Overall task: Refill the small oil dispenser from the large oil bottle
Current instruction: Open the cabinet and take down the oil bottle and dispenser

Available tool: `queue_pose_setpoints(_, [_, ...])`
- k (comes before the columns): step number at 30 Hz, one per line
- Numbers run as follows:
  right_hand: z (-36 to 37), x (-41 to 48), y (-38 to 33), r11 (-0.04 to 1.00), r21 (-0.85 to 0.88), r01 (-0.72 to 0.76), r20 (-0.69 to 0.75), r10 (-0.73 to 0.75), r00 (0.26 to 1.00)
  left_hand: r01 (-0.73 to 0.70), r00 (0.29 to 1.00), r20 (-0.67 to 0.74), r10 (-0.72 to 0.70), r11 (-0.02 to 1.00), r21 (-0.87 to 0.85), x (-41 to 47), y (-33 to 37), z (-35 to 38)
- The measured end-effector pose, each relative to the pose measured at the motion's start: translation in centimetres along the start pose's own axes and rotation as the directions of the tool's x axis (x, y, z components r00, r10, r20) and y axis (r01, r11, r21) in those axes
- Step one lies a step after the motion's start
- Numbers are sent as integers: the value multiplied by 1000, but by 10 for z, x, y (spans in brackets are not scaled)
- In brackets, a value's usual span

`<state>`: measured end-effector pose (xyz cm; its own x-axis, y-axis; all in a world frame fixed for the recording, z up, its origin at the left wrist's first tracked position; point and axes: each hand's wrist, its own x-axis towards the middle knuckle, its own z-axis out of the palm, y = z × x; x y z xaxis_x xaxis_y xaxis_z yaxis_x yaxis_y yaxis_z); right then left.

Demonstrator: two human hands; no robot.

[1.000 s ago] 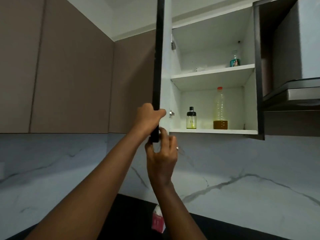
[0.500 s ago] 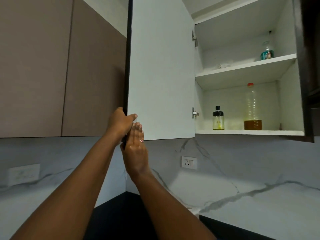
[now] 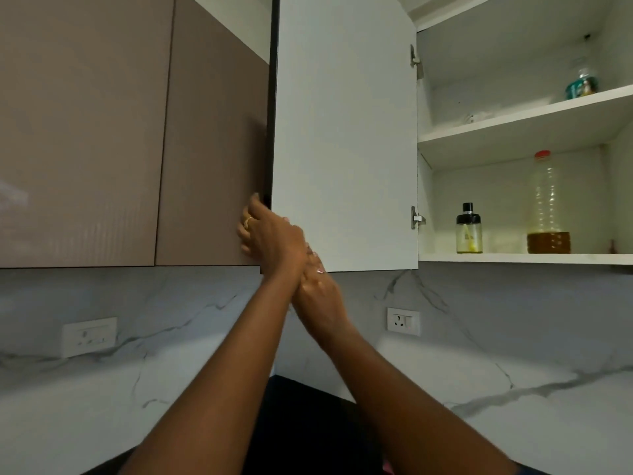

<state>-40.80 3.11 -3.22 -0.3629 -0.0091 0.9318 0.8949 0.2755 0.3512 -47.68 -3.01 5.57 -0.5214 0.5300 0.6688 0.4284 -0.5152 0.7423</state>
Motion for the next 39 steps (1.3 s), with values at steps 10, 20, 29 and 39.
queue_pose_setpoints(10, [-74,-43,122,922,-344,-178,114,229,967,-457,879,243,411,870,183,-79,31,89])
queue_pose_setpoints(20, [-113,-66,287,798,-481,-362,21,423,906,-490,823,369,432,869,74,-115,73,227])
queue_pose_setpoints(29, [-132,-70,445,640,-451,-623,-20,690,723,-390,805,520,285,916,100,-100,110,370])
queue_pose_setpoints(39, [-109,-64,545,322,-124,-938,-30,944,328,-58,649,758,73,997,-47,-89,121,471])
